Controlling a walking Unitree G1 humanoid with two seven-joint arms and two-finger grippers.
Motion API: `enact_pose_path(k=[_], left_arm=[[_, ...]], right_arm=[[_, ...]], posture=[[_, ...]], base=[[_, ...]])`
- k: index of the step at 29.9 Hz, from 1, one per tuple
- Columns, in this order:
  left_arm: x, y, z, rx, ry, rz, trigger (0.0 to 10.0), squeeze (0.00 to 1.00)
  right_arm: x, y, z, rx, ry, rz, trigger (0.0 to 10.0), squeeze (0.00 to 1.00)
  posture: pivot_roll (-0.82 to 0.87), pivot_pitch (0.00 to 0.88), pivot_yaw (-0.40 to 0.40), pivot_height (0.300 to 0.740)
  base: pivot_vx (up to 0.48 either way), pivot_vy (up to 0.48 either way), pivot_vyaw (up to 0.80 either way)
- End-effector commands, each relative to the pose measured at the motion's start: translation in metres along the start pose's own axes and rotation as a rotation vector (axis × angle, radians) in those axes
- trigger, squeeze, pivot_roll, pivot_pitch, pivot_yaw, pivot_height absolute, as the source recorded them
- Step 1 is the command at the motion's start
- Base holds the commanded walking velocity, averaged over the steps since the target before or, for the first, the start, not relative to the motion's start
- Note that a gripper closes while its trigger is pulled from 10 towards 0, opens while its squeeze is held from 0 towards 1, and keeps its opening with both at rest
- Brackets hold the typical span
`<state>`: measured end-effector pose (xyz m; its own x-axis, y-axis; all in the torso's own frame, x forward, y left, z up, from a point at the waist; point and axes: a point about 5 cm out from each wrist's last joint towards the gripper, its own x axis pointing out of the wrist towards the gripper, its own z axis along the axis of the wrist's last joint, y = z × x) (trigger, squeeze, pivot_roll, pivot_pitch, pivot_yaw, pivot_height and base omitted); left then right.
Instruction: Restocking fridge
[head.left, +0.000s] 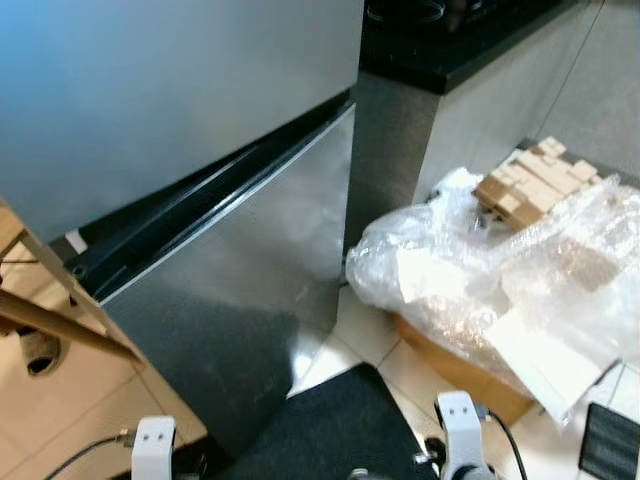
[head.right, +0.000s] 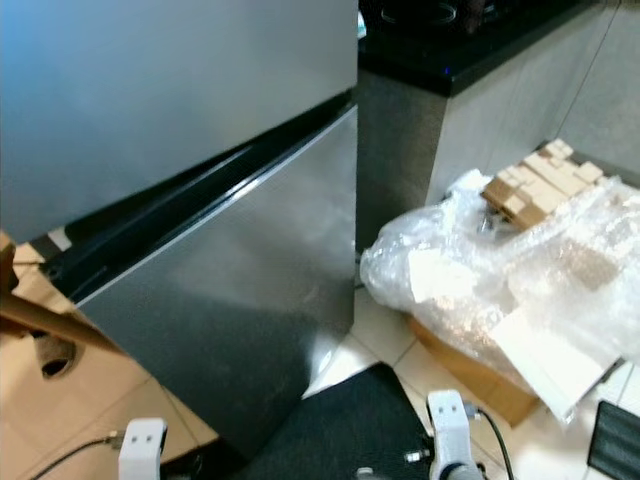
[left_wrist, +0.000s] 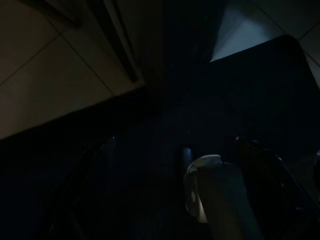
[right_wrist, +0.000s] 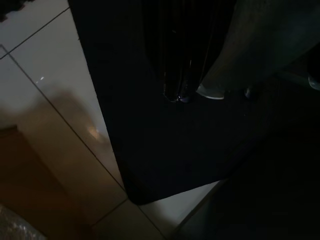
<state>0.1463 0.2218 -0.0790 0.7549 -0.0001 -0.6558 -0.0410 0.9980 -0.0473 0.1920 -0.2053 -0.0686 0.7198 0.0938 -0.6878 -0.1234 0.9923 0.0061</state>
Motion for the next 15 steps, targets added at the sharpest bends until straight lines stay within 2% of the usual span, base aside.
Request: enact_pose_path(k=[1,6,11,15], left_arm=[[-0.004,0.005,-0.004,-0.005,0.008,0.022,10.0,0.00],[-0.010,0.015,-0.012,-0.013,0.032,0.039,10.0,0.00],[-0.017,0.025,-0.020,-0.018,0.069,0.056,10.0,0.00],[-0.017,0.024,-0.020,-0.013,0.072,0.058,10.0,0.00]], right_arm=[[-0.001,0.004,-0.005,-0.005,0.014,0.016,10.0,0.00],[0.001,0.008,-0.002,-0.037,0.007,0.042,10.0,0.00],[0.002,0.012,-0.001,-0.071,0.006,0.075,10.0,0.00],[0.002,0.012,-0.001,-0.080,0.009,0.075,10.0,0.00]], posture=[[-0.11,0.141,0.027,0.725],[-0.11,0.141,0.024,0.725],[-0.11,0.138,0.022,0.725],[-0.11,0.132,0.020,0.725]], base=[[0.000,0.000,0.00],[0.000,0.000,0.00],[0.000,0.000,0.70],[0.000,0.000,0.80]])
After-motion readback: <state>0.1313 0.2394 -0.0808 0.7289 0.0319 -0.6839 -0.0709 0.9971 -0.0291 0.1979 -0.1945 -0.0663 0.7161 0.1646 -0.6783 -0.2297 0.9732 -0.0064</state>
